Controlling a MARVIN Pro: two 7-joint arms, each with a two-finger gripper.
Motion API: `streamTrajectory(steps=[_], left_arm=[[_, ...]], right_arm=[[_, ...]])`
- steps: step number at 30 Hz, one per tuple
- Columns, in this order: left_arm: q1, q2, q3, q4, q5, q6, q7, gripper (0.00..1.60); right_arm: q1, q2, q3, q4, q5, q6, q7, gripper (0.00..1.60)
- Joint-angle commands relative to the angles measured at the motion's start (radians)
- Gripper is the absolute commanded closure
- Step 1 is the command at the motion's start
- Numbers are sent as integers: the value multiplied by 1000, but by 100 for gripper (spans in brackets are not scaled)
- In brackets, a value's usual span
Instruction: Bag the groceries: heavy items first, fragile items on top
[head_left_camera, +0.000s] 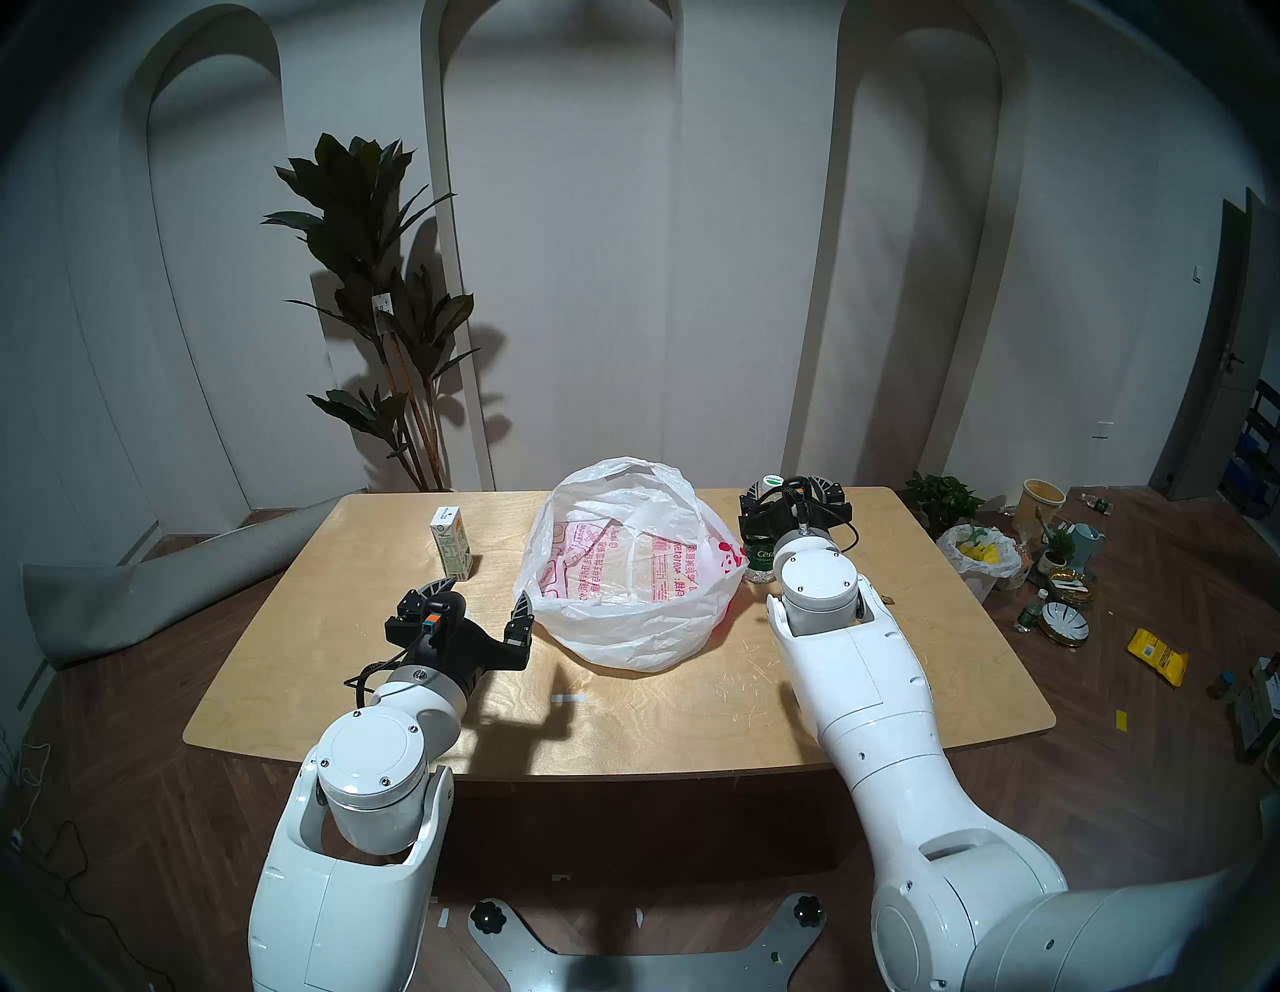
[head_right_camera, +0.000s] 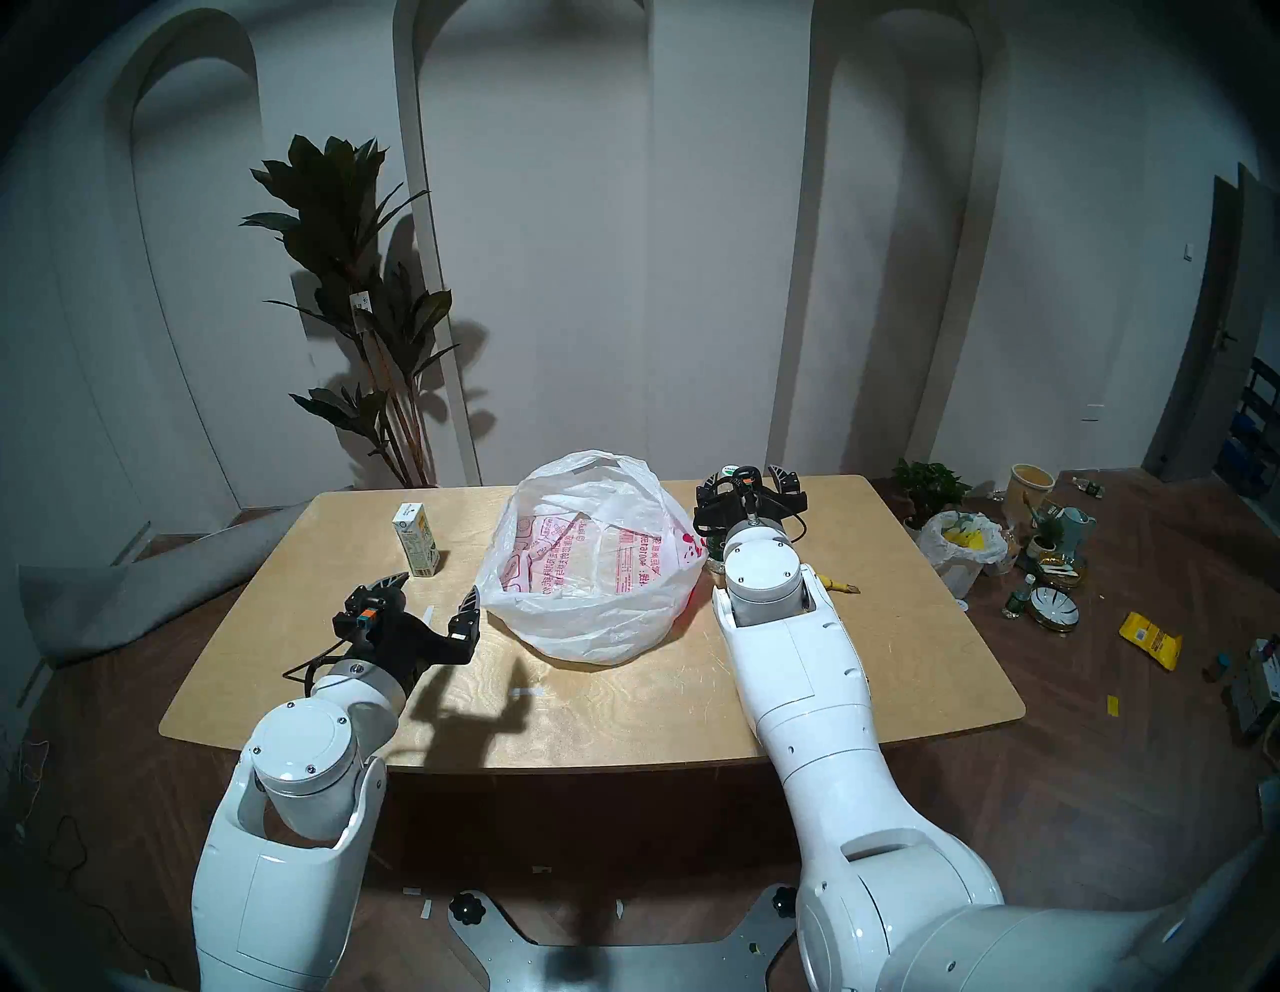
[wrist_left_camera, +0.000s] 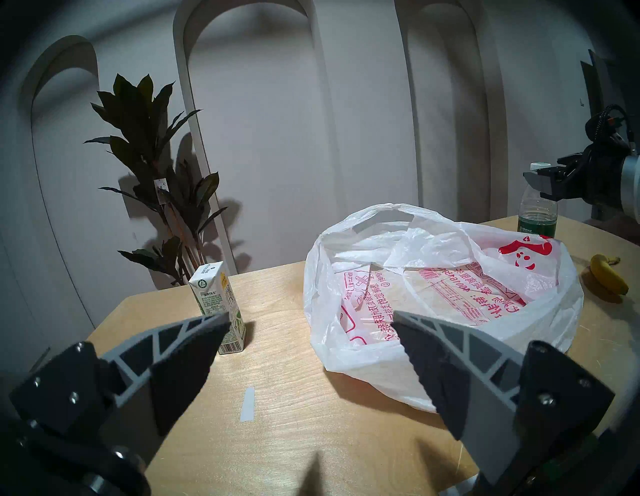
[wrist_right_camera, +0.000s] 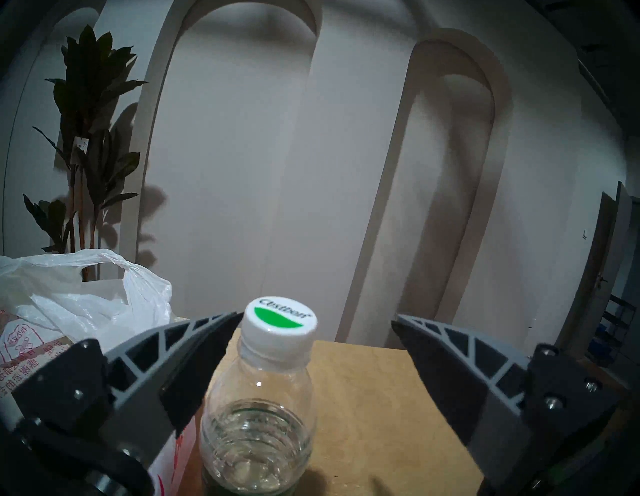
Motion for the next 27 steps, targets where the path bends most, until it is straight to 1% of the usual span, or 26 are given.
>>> streamTrajectory(steps=[1, 6, 7, 8, 10, 11, 12, 13, 14, 15, 18, 19, 22, 27], left_arm=[[-11, -2, 1, -20, -3, -6, 0, 0], [-11, -3, 1, -20, -3, -6, 0, 0], [-11, -3, 1, -20, -3, -6, 0, 0], [-11, -3, 1, -21, -3, -6, 0, 0], [-11, -3, 1, -21, -4, -6, 0, 0], [-11, -3, 0, -22, -4, -6, 0, 0], [-11, -3, 0, -22, -4, -6, 0, 0], [-11, -3, 0, -22, -4, -6, 0, 0], [-11, -3, 0, -23, -5, -6, 0, 0], [-11, -3, 0, -23, -5, -6, -1, 0], [-10, -4, 0, -24, -6, -6, -1, 0], [-10, -4, 0, -24, -6, -6, -1, 0], [-10, -3, 0, -24, -7, -6, 0, 0], [-10, -3, 0, -22, -8, -6, 0, 0]], right_arm=[[115, -15, -8, 76, -8, 0, 0, 0], [156, -22, -11, 146, -15, -4, -4, 0], [163, -23, -12, 158, -15, -7, -4, 58], [176, -24, -14, 176, -17, -8, -5, 160], [191, -26, -17, 200, -19, -13, -7, 160], [210, -27, -18, 223, -20, -15, -8, 160], [209, -28, -18, 227, -21, -20, -10, 160], [228, -29, -19, 250, -21, -22, -10, 160], [228, -29, -19, 252, -22, -28, -12, 160], [251, -30, -20, 275, -23, -31, -13, 160], [281, -36, -20, 295, -22, -46, -18, 160], [272, -40, -19, 276, -22, -53, -21, 160], [307, -51, -20, 279, -19, -61, -26, 160], [335, -76, -22, 235, -15, -77, -33, 160]])
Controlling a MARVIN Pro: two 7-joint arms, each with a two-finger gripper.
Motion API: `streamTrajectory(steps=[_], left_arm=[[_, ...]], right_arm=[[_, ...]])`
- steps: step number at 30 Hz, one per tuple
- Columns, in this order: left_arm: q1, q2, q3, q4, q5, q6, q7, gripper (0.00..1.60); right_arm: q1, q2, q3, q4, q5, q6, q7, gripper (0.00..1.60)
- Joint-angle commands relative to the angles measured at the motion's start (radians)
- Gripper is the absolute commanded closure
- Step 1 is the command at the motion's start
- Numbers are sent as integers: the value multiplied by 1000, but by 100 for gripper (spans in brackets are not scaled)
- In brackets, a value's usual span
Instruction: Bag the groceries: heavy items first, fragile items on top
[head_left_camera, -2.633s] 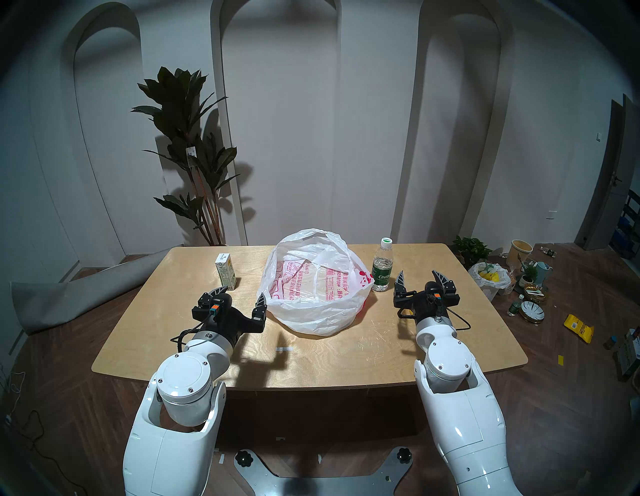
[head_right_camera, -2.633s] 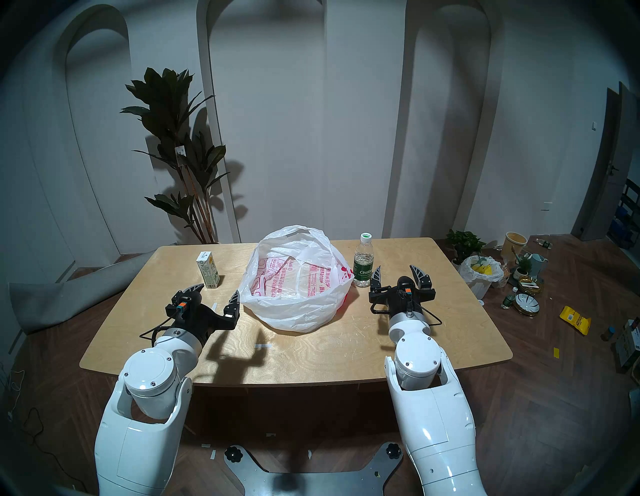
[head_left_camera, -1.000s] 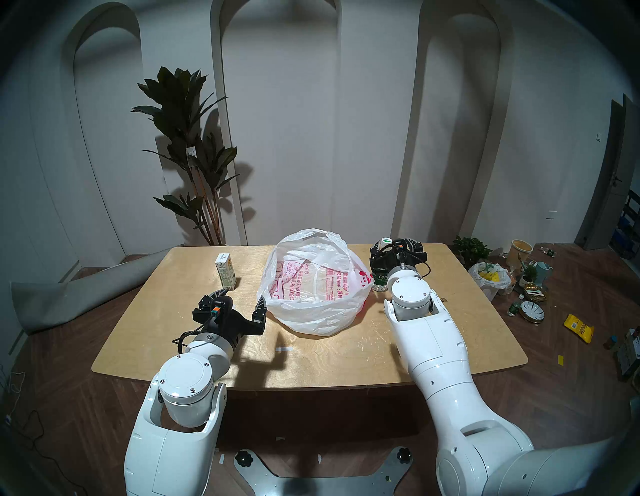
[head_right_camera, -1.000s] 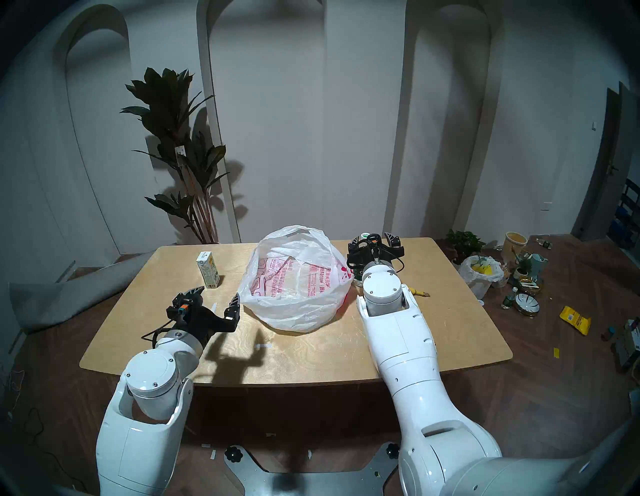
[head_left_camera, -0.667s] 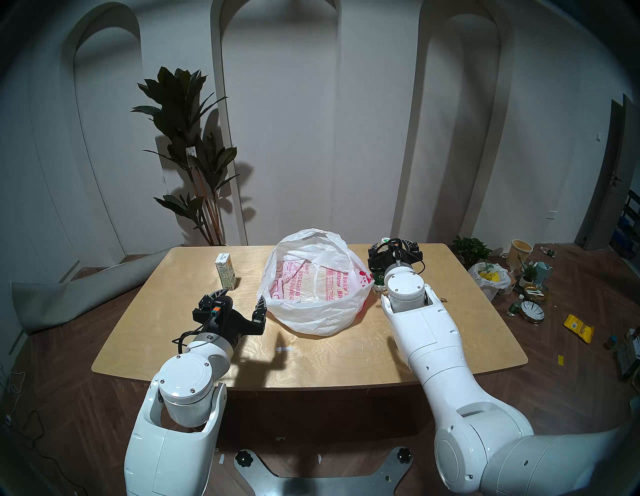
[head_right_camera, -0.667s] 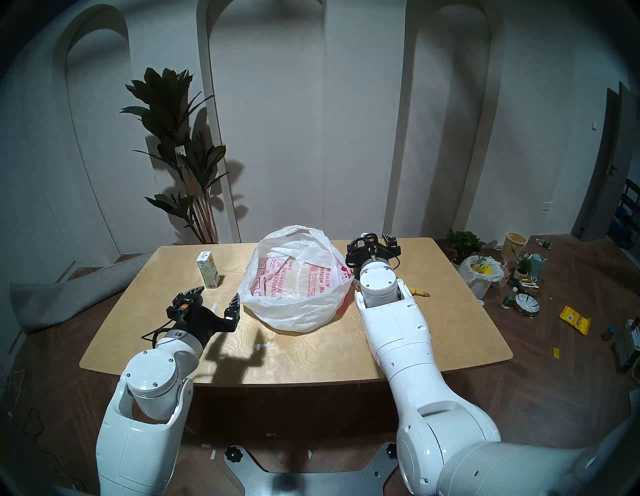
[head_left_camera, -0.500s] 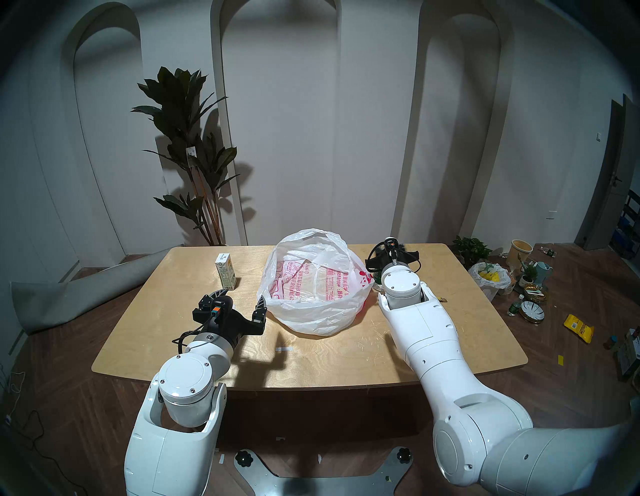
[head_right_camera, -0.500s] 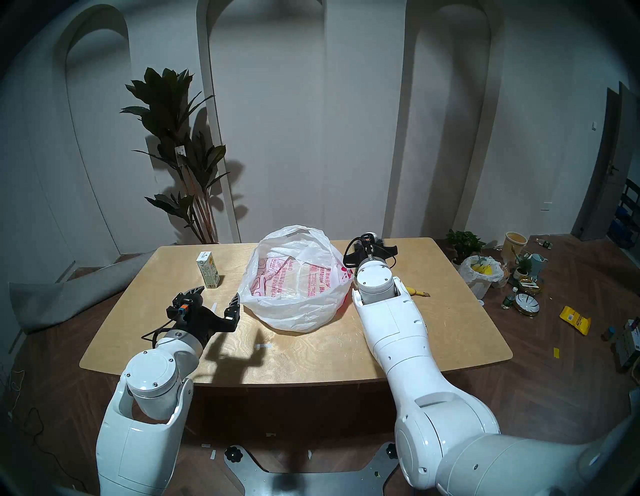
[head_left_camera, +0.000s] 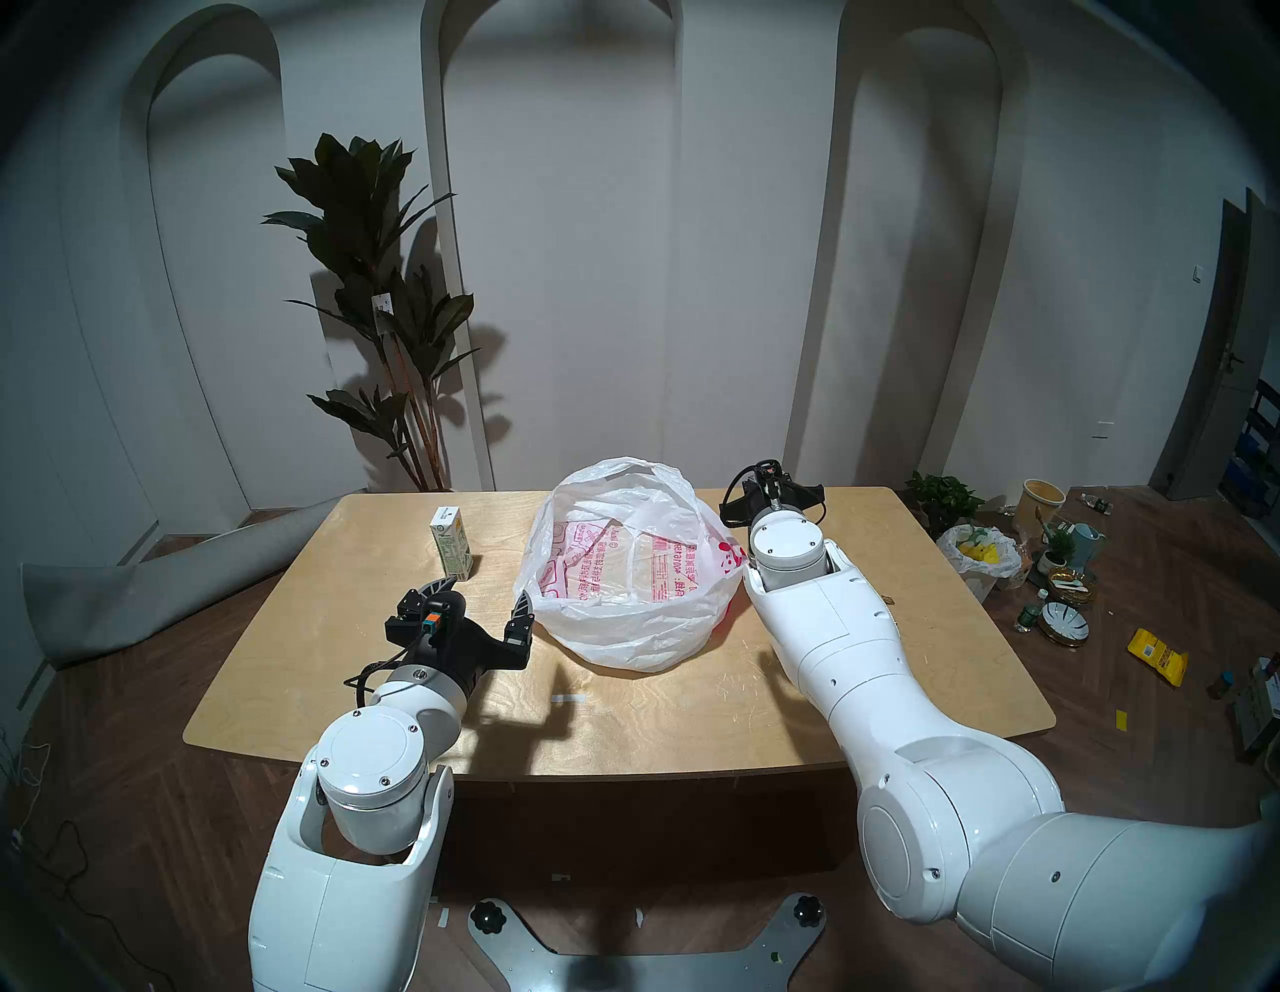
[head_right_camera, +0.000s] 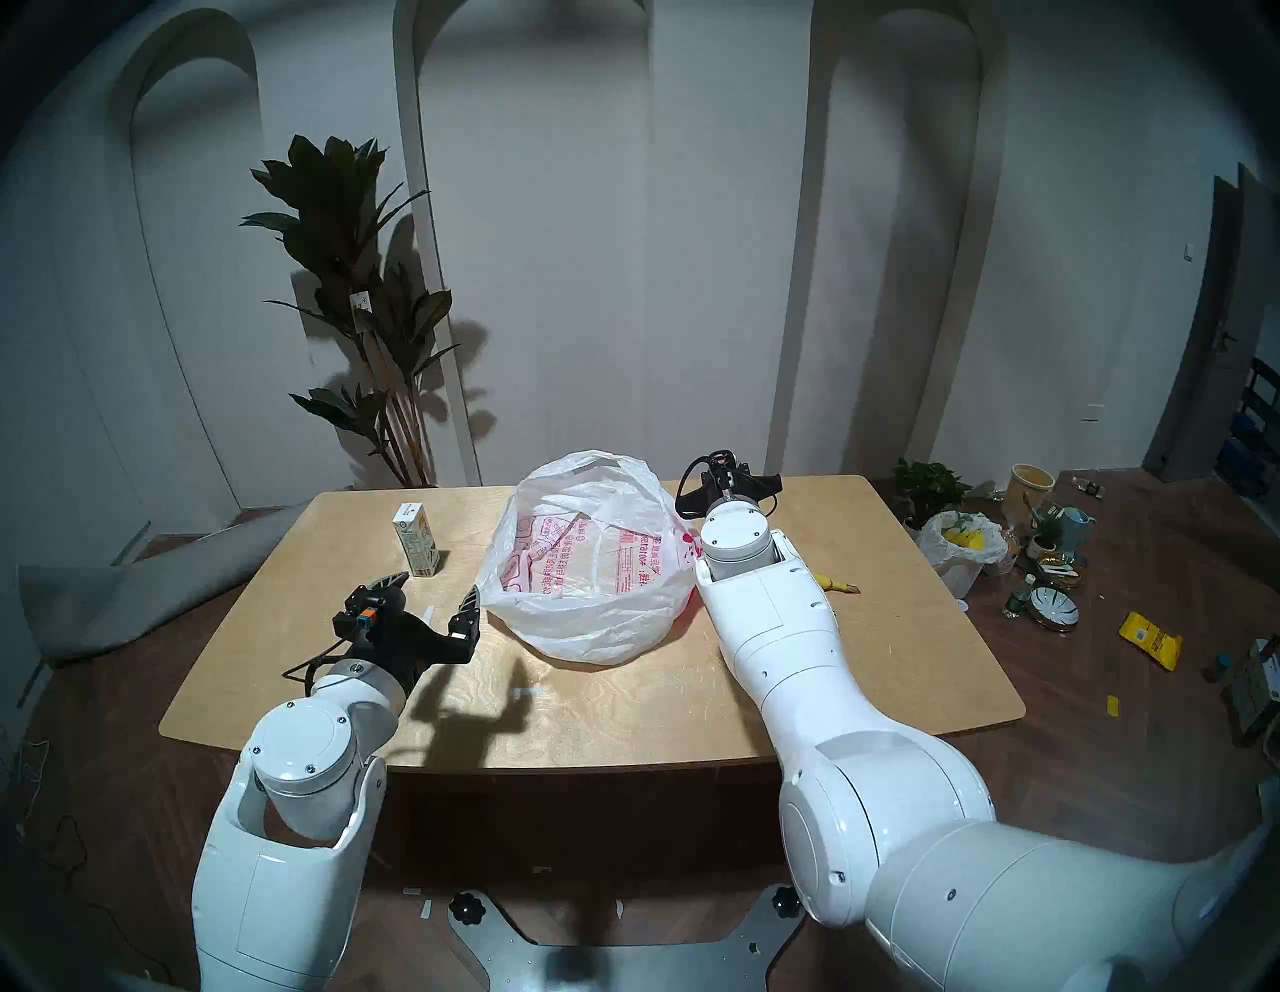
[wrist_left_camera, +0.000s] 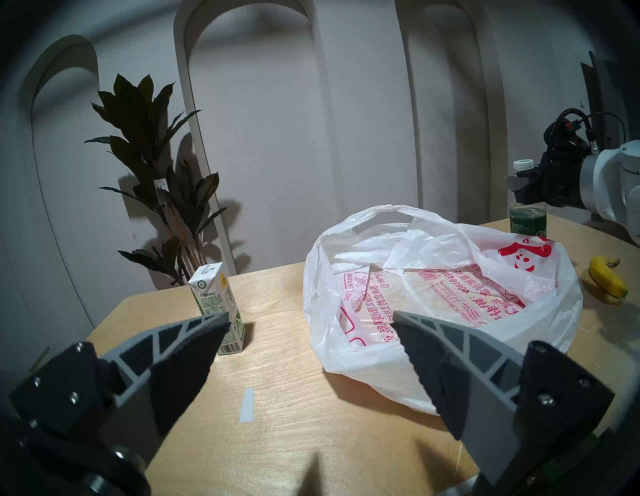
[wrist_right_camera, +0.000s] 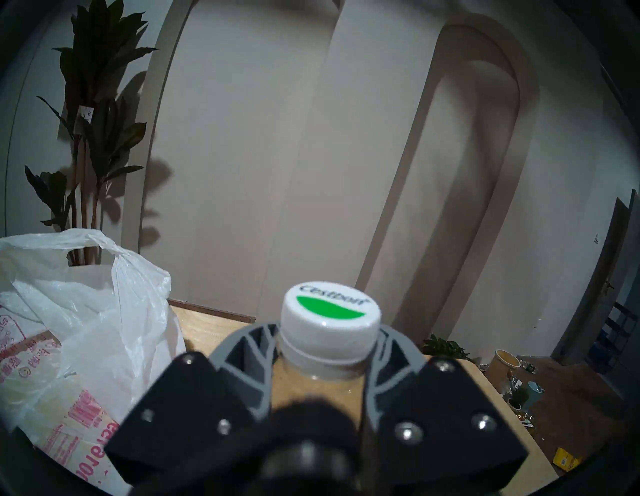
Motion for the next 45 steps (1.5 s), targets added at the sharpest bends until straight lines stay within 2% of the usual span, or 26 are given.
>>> streamTrajectory(steps=[1, 9, 11, 12, 13, 14, 17, 29, 45], left_arm=[[-10, -2, 0, -21, -3, -6, 0, 0], [-10, -2, 0, -22, -5, -6, 0, 0], [-10, -2, 0, -23, -6, -6, 0, 0], [-10, -2, 0, -23, -6, -6, 0, 0], [-10, -2, 0, -24, -7, -6, 0, 0], [-9, -2, 0, -25, -7, -6, 0, 0], [-8, -2, -1, -27, -9, -6, -1, 0], [-5, -1, -1, -33, -15, -6, 0, 0], [-4, 0, -1, -35, -19, -5, 0, 0]], right_arm=[[105, -47, 0, -87, 10, -46, -12, 160], [155, -108, -18, -124, 29, -75, -23, 160], [187, -125, -24, -102, 37, -80, -25, 160], [174, -134, -27, -114, 39, -85, -28, 160], [215, -141, -31, -73, 45, -86, -28, 160], [174, -149, -35, -107, 46, -96, -33, 160], [221, -170, -43, -22, 57, -114, -42, 160], [263, -190, -59, 275, 76, -263, -80, 160], [296, -199, -76, 481, 91, -378, -99, 160]])
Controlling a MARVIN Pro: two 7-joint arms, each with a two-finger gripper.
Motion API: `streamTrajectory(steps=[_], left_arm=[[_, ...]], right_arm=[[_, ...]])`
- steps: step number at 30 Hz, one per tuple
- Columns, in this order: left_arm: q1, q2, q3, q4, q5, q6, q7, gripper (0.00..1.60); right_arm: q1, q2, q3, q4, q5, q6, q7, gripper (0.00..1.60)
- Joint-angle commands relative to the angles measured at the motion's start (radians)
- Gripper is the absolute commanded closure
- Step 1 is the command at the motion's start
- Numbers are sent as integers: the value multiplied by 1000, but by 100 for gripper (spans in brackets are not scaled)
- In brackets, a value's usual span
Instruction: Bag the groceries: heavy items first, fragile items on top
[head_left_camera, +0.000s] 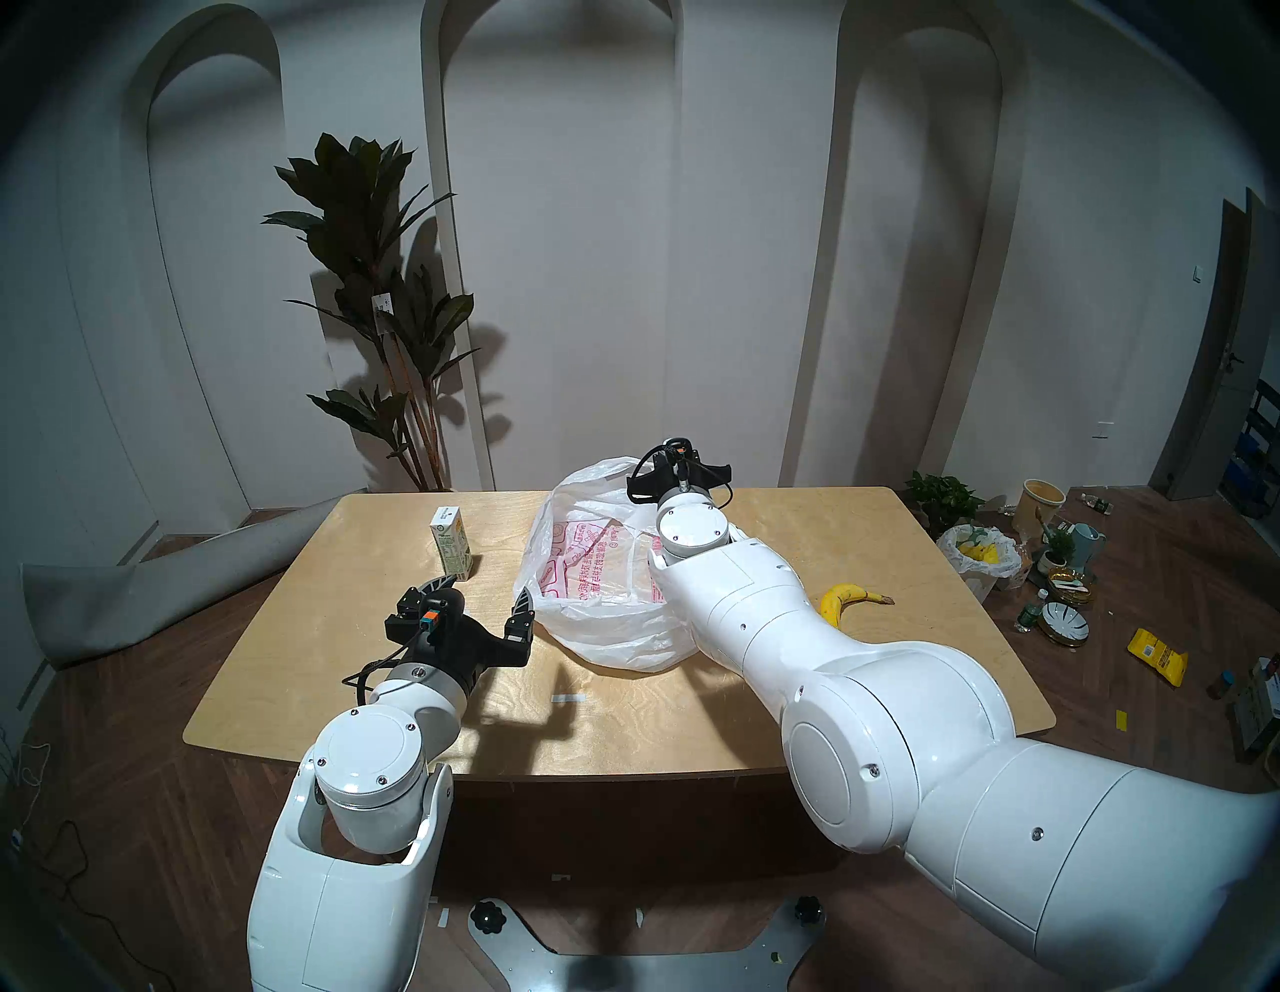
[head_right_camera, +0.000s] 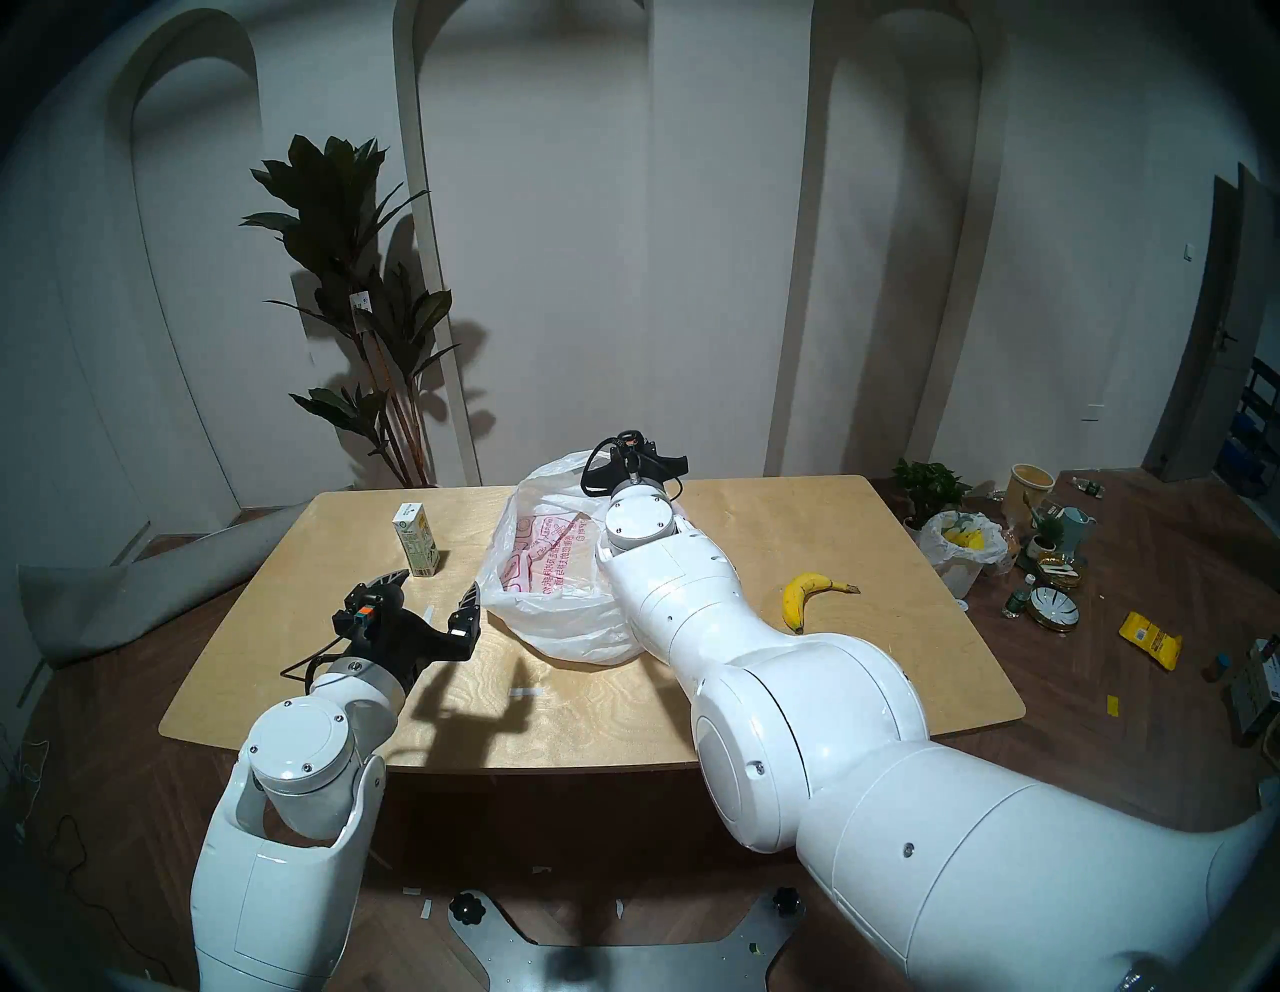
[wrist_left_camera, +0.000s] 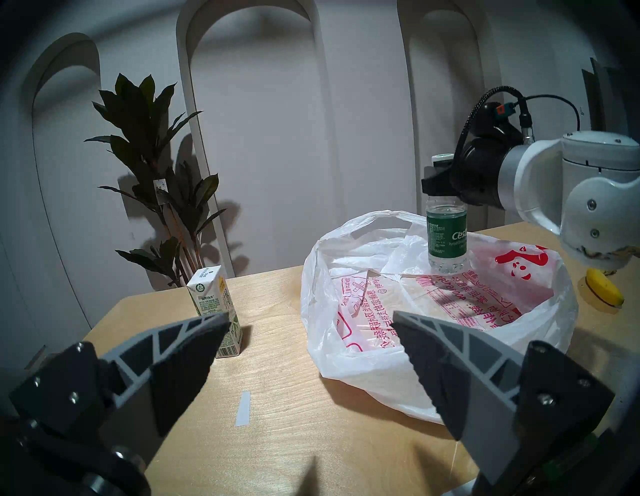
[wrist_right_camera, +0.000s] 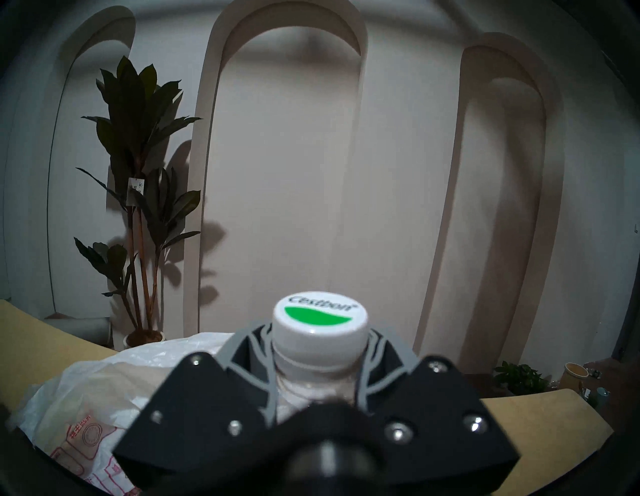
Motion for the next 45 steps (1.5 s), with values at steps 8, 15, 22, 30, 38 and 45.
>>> streamTrajectory(steps=[8, 15, 22, 30, 38, 45], left_arm=[[-5, 1, -1, -26, -1, -5, 0, 0], [-4, 1, -1, -27, -2, -5, 1, 0], [-5, 2, -1, -27, -2, -5, 1, 0], [-5, 2, 0, -25, -3, -5, 1, 0], [-22, 14, -15, 1, 7, -8, 7, 0], [-103, 42, -66, 62, 12, -12, 9, 0]], right_arm=[[63, 9, 2, 109, 7, -111, -19, 160], [73, 13, 3, 147, 11, -143, -36, 160], [100, 8, 2, 152, 14, -160, -50, 0], [141, -6, 7, 120, 24, -193, -60, 0], [198, 34, 46, 22, 56, -292, -107, 0], [209, 149, 112, -46, 78, -359, -183, 0]])
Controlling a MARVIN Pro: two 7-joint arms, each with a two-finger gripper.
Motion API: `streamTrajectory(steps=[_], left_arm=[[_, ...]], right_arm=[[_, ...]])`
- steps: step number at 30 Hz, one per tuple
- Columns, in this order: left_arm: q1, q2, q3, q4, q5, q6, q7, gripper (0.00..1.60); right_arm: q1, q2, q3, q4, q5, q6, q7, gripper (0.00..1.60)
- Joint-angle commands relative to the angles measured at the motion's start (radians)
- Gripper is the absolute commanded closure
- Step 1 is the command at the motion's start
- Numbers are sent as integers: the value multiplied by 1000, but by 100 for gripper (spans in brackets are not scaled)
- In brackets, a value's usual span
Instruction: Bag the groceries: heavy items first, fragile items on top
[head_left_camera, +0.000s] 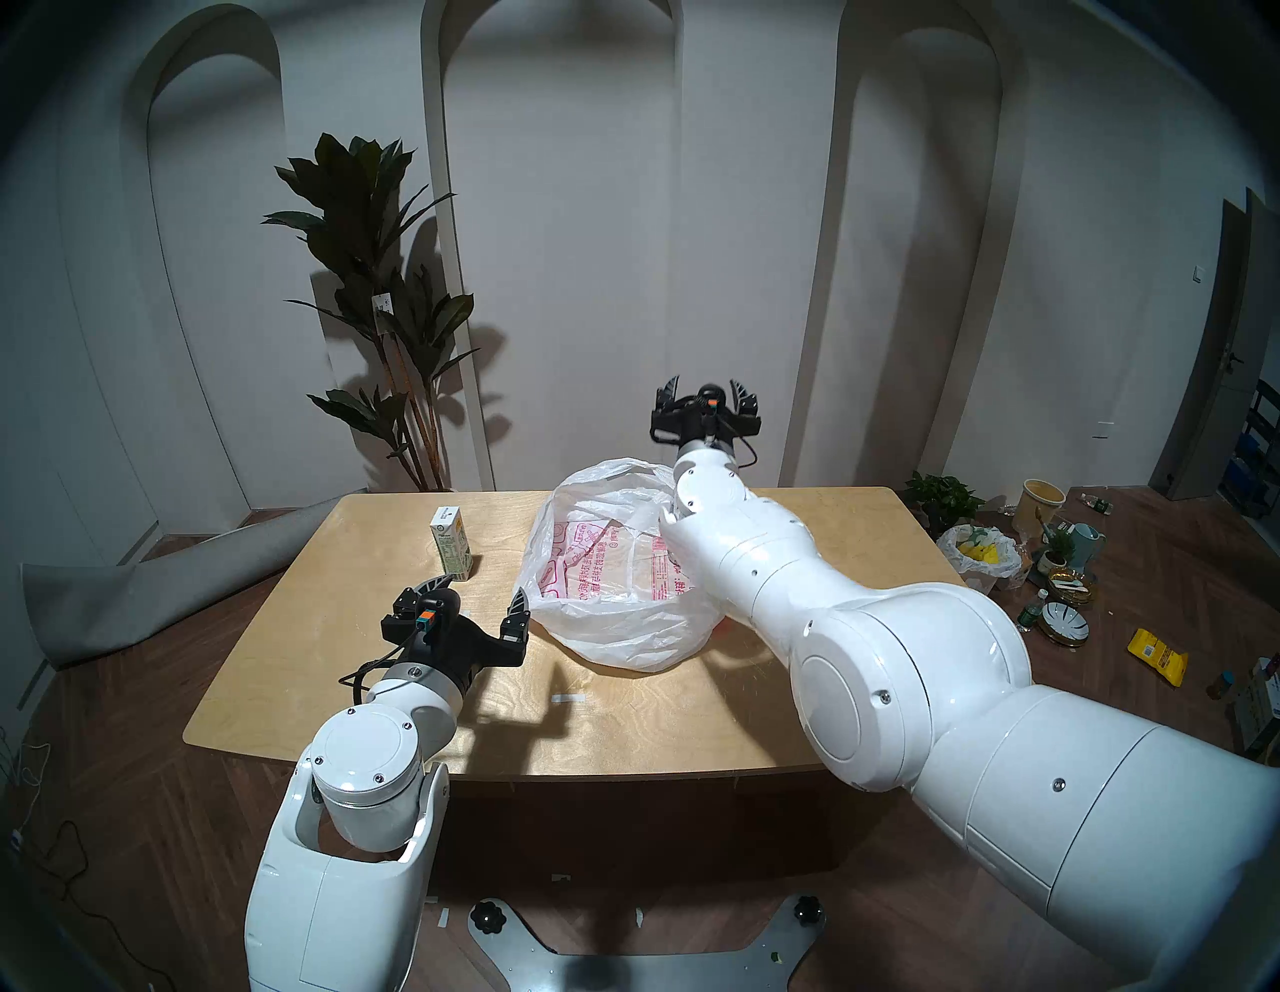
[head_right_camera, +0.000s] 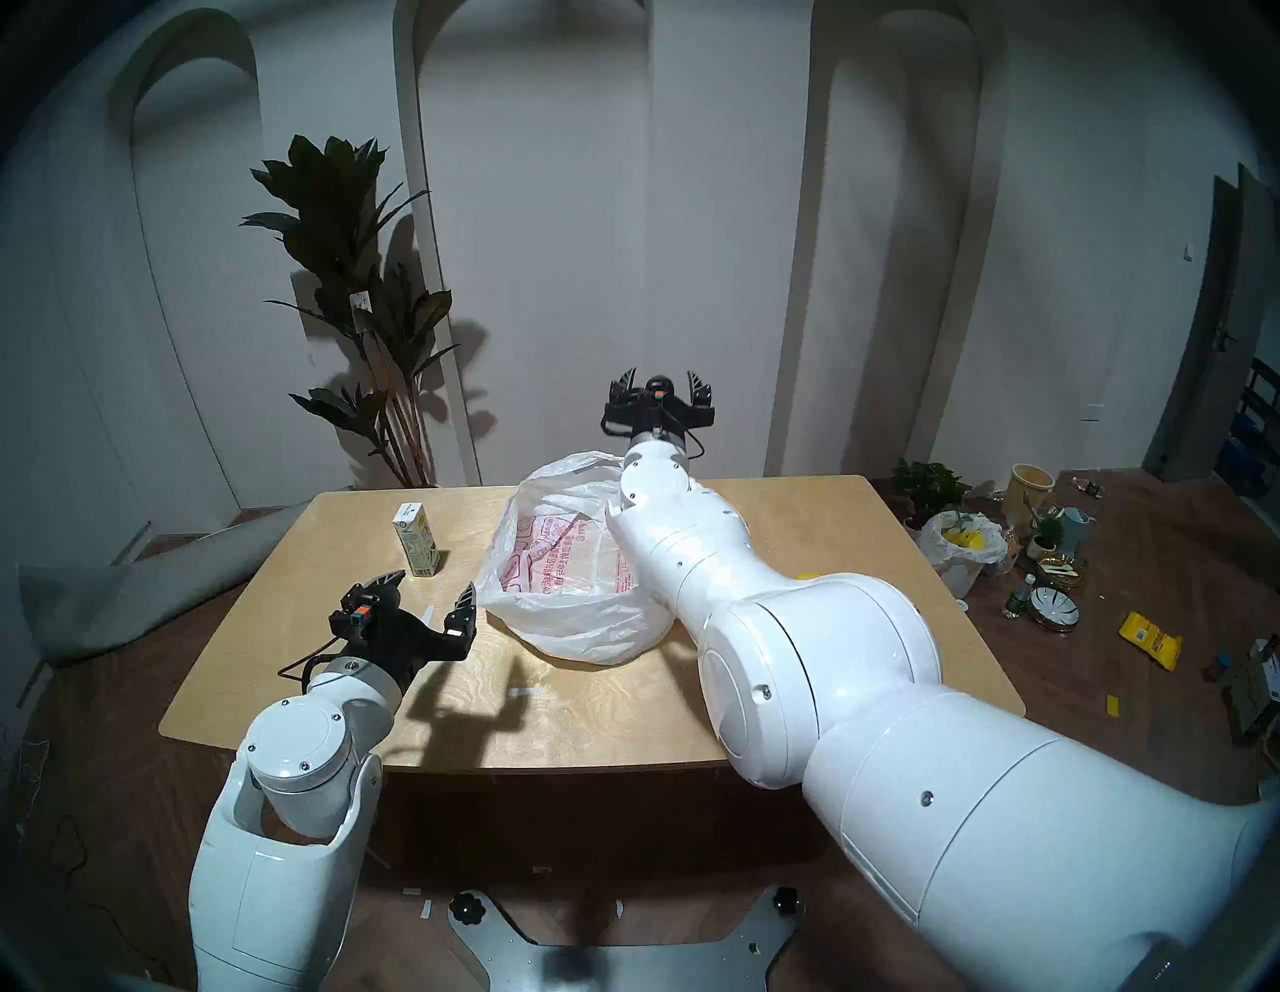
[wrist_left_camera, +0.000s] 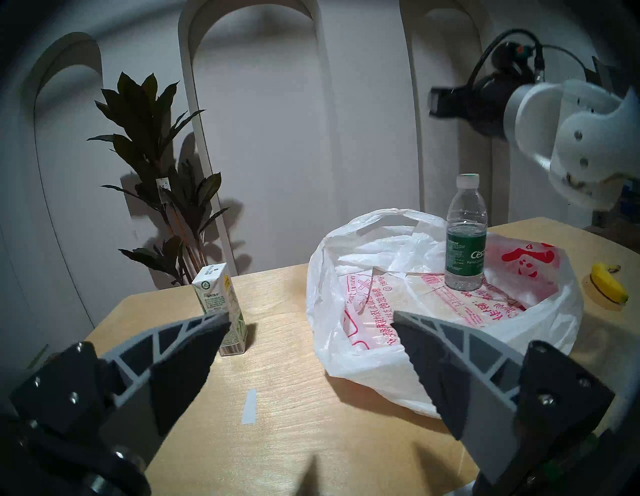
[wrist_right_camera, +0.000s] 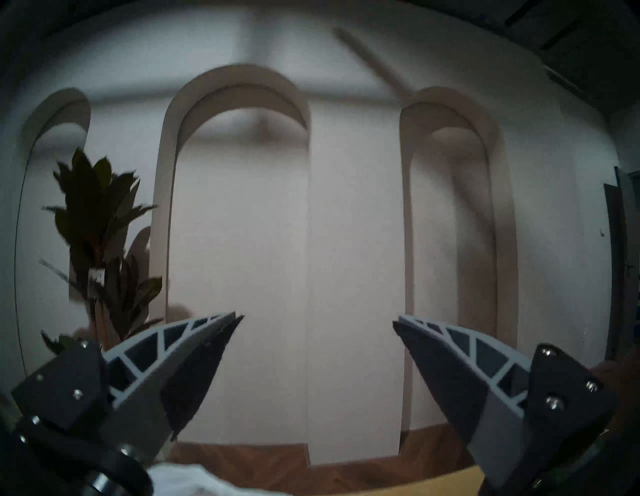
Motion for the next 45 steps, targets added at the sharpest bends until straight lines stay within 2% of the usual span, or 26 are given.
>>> streamTrajectory(steps=[1, 3, 5, 6, 10, 21, 30, 45], left_arm=[[-98, 34, -43, 30, 11, -10, 4, 0], [-130, 45, -52, 47, 14, -11, 3, 0], [-131, 53, -59, 43, 12, -16, 0, 0], [-154, 56, -60, 52, 11, -15, -1, 0], [-183, 64, -59, 49, 10, -16, -6, 0], [-299, 59, -25, 119, 7, -8, -32, 0], [-362, 70, -21, 248, 6, -5, -41, 0], [-471, 76, -81, 456, -33, -10, -29, 0]], right_arm=[[48, 107, 73, -87, 15, -72, -78, 0], [18, 144, 82, -87, 10, -77, -94, 0], [-17, 148, 106, -76, 9, -72, -111, 0], [-35, 174, 102, -70, 8, -72, -116, 0], [-100, 213, 112, -37, 10, -60, -130, 0], [-239, 242, 116, 44, -5, -80, -151, 0], [-289, 258, 100, 38, -26, -136, -164, 0], [-346, 282, 65, -10, -59, -230, -188, 0]])
